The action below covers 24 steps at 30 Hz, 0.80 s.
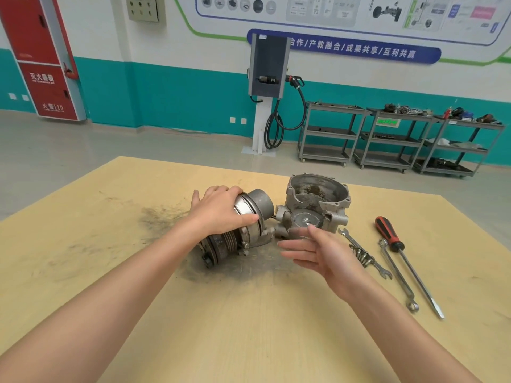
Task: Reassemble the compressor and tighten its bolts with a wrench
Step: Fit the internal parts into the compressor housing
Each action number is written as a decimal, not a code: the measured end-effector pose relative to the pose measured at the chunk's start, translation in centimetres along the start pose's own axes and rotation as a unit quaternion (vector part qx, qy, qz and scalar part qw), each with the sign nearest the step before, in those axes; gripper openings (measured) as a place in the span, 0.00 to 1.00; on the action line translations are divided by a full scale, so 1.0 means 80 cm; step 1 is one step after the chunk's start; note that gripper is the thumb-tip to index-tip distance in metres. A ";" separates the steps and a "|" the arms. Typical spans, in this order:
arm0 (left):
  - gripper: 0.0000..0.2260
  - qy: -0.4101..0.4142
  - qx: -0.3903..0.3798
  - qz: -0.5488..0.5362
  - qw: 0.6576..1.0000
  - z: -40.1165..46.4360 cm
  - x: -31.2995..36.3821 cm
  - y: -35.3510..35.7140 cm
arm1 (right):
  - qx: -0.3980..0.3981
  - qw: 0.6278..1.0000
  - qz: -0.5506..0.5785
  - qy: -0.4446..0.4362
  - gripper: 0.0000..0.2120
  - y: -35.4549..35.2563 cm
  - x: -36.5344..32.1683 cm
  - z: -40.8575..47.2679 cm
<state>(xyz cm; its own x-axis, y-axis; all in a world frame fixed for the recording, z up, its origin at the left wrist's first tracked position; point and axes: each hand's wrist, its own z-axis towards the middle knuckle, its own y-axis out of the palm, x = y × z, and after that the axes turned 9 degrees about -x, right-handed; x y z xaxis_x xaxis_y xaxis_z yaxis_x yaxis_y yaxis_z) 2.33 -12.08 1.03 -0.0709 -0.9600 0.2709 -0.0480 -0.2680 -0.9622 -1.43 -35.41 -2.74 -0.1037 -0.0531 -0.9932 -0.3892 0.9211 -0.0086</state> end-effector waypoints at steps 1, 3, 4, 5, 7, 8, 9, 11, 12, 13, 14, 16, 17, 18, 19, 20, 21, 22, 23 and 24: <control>0.34 0.012 -0.011 -0.007 1.000 0.000 -0.004 -0.004 | 0.011 0.998 -0.055 -0.010 0.17 0.001 -0.004 -0.002; 0.34 0.037 -0.038 -0.013 0.999 -0.001 -0.014 -0.012 | 0.019 0.988 -0.144 -0.043 0.14 0.004 -0.009 -0.005; 0.34 0.049 -0.053 -0.011 0.997 -0.002 -0.020 -0.016 | 0.026 0.979 -0.190 -0.069 0.12 0.007 -0.011 -0.006; 0.34 0.062 -0.068 -0.007 0.996 -0.002 -0.026 -0.020 | 0.036 0.964 -0.244 -0.102 0.11 0.009 -0.014 -0.006; 0.34 0.088 -0.096 0.002 0.991 -0.002 -0.038 -0.027 | 0.046 0.913 -0.366 -0.174 0.16 0.017 -0.019 -0.005; 0.33 0.098 -0.108 0.009 0.989 -0.001 -0.043 -0.031 | 0.039 0.878 -0.431 -0.204 0.22 0.022 -0.022 -0.001; 0.34 0.106 -0.119 0.017 0.987 0.000 -0.046 -0.034 | 0.026 0.834 -0.502 -0.226 0.29 0.028 -0.026 0.004; 0.35 0.119 -0.136 0.026 0.983 0.003 -0.050 -0.039 | 0.004 0.725 -0.647 -0.237 0.43 0.042 -0.029 0.021; 0.36 0.124 -0.141 0.029 0.982 0.003 -0.051 -0.040 | 0.002 0.674 -0.703 -0.226 0.48 0.049 -0.030 0.033; 0.37 0.126 -0.143 0.032 0.981 0.004 -0.051 -0.040 | 0.004 0.638 -0.741 -0.209 0.51 0.056 -0.031 0.044; 0.38 0.127 -0.143 0.036 0.981 0.005 -0.051 -0.040 | 0.005 0.615 -0.765 -0.191 0.53 0.062 -0.034 0.055; 0.40 0.123 -0.143 0.044 0.981 0.006 -0.051 -0.040 | 0.003 0.590 -0.789 -0.169 0.53 0.070 -0.039 0.073; 0.40 0.122 -0.142 0.048 0.981 0.006 -0.050 -0.040 | 0.001 0.583 -0.795 -0.166 0.54 0.072 -0.041 0.079; 0.41 0.122 -0.141 0.051 0.981 0.006 -0.049 -0.040 | -0.004 0.579 -0.798 -0.166 0.54 0.074 -0.043 0.085; 0.41 0.122 -0.140 0.056 0.981 0.007 -0.048 -0.040 | -0.008 0.577 -0.800 -0.164 0.56 0.075 -0.045 0.090; 0.42 0.120 -0.139 0.060 0.981 0.006 -0.047 -0.040 | -0.011 0.575 -0.802 -0.163 0.57 0.076 -0.046 0.093; 0.42 0.118 -0.139 0.062 0.981 0.006 -0.047 -0.040 | -0.014 0.571 -0.804 -0.162 0.58 0.076 -0.047 0.094; 0.43 0.116 -0.139 0.063 0.981 0.006 -0.047 -0.040 | -0.016 0.566 -0.808 -0.163 0.58 0.076 -0.048 0.095; 0.43 0.114 -0.140 0.064 0.981 0.007 -0.047 -0.040 | -0.016 0.558 -0.813 -0.165 0.58 0.075 -0.049 0.095; 0.43 0.112 -0.141 0.064 0.981 0.007 -0.047 -0.040 | -0.017 0.551 -0.818 -0.166 0.58 0.074 -0.050 0.095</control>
<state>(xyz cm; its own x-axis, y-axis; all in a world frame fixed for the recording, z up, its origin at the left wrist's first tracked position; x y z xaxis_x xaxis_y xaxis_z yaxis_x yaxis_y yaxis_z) 3.29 -7.66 3.04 -0.3111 -0.9337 0.1773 -0.2960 -0.0821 -0.9517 3.63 -26.77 0.30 0.5824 -0.7222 0.3732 0.2683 -0.2626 -0.9269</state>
